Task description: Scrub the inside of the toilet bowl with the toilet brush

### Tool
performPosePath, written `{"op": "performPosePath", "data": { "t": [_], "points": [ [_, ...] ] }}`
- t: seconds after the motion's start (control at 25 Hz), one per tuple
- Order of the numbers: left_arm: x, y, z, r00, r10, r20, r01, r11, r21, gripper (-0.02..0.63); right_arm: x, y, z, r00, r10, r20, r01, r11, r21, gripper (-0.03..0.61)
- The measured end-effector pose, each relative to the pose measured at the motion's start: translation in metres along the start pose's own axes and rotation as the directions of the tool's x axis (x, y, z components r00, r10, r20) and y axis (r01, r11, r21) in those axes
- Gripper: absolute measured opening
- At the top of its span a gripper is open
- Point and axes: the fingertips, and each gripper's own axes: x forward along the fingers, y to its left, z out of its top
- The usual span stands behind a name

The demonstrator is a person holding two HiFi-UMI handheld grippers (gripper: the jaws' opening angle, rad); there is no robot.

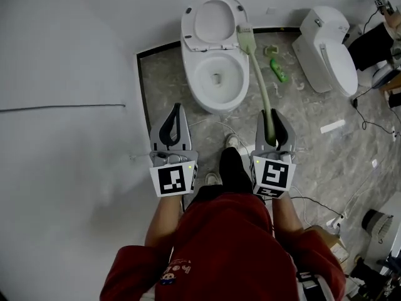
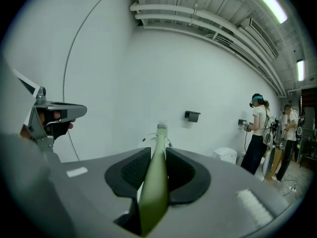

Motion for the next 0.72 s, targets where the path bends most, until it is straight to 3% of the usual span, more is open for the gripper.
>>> {"op": "performPosePath", "data": {
  "t": [0.48, 0.72],
  "points": [
    [0.142, -0.023, -0.033, 0.999, 0.01, -0.054, -0.009, 1.0, 0.024, 0.006, 0.123, -0.058, -0.043, 0.99, 0.072, -0.121, -0.061, 0.994, 0.088, 0.104],
    [0.188, -0.038, -0.068, 0.997, -0.017, -0.072, 0.02, 0.999, 0.036, 0.005, 0.168, -0.062, -0.079, 0.971, 0.145, -0.188, -0.131, 0.987, 0.089, 0.104]
  ]
}}
